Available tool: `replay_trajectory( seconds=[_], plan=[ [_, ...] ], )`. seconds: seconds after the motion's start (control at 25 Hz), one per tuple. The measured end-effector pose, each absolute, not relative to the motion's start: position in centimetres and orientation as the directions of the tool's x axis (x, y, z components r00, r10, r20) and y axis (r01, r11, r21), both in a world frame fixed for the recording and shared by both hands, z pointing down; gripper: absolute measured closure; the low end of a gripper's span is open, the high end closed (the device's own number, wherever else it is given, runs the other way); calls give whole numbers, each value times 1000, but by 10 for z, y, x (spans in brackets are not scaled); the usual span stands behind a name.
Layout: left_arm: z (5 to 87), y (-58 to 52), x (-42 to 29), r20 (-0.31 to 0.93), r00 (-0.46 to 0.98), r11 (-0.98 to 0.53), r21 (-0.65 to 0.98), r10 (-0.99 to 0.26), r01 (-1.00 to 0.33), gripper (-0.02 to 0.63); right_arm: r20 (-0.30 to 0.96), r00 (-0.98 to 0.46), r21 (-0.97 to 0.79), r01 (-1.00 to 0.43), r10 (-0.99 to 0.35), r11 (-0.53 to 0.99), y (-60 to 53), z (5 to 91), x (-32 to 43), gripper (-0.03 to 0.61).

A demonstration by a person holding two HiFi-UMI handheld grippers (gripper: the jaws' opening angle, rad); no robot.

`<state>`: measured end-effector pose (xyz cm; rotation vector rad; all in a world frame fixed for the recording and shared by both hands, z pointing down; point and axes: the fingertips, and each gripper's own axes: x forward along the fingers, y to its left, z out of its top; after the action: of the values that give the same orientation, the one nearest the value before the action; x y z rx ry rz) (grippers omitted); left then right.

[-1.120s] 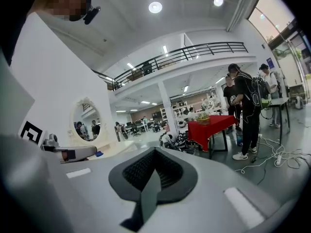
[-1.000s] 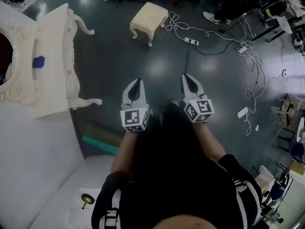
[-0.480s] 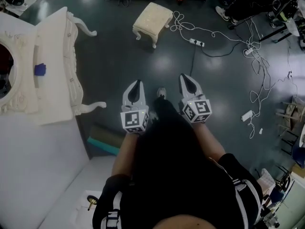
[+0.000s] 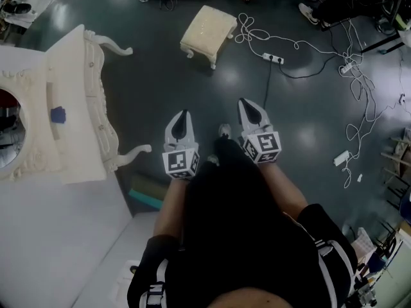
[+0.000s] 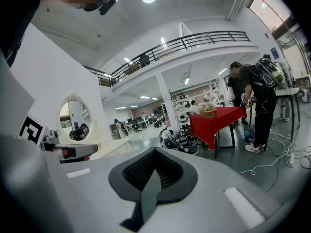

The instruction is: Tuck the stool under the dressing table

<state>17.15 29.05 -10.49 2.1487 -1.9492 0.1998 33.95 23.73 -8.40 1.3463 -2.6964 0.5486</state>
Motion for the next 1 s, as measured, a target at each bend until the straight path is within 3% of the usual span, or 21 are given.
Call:
replay_trajectory(
  seconds=[0.36,1.0],
  plan=[
    [-81,226,169,261,118,-108,53,-958,-993,606,249,-604,-274,-794,-757,543,168,-49,333,581],
    [25,137,93,297,127,-108,79,-946,-991,606,307,-548,-296,-832,-778,469,108,55,278,581]
  ],
)
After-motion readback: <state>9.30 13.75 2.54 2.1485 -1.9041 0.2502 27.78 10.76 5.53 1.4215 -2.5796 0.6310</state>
